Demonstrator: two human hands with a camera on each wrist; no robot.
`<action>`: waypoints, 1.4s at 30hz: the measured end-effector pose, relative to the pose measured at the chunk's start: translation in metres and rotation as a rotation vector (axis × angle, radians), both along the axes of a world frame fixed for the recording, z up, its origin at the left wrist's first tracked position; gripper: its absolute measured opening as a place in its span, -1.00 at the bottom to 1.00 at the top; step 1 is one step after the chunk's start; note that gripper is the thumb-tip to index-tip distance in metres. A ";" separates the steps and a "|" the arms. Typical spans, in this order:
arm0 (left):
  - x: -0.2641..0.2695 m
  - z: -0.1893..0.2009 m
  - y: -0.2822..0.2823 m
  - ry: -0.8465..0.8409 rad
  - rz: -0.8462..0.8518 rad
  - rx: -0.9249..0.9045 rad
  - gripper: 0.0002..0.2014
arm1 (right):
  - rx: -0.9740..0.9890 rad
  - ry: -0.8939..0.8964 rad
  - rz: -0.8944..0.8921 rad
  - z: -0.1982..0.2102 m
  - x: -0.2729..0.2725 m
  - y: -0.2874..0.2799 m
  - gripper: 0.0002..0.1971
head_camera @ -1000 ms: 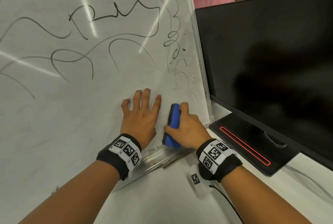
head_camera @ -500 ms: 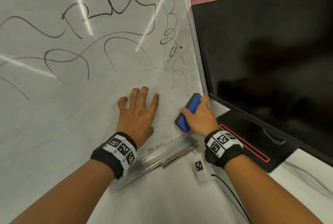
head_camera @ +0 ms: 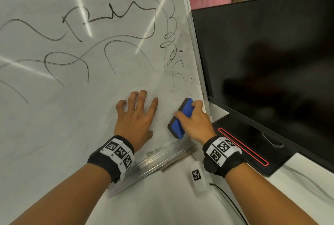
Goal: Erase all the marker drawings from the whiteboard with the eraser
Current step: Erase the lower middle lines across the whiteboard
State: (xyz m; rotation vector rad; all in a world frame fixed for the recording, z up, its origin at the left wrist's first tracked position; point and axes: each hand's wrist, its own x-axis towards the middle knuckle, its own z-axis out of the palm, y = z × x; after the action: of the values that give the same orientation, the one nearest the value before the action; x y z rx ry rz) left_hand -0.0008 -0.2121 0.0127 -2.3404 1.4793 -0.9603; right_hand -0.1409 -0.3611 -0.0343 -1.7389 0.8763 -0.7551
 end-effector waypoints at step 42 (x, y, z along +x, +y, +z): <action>0.024 0.037 0.016 0.004 -0.012 -0.099 0.19 | -0.296 -0.102 -0.154 0.052 0.032 -0.013 -0.34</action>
State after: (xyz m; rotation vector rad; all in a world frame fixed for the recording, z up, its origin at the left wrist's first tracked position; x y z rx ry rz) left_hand 0.0229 -0.1961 0.0493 -2.4056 1.4805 -1.0562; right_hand -0.1086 -0.3746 0.0182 -1.8847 0.8684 -1.1122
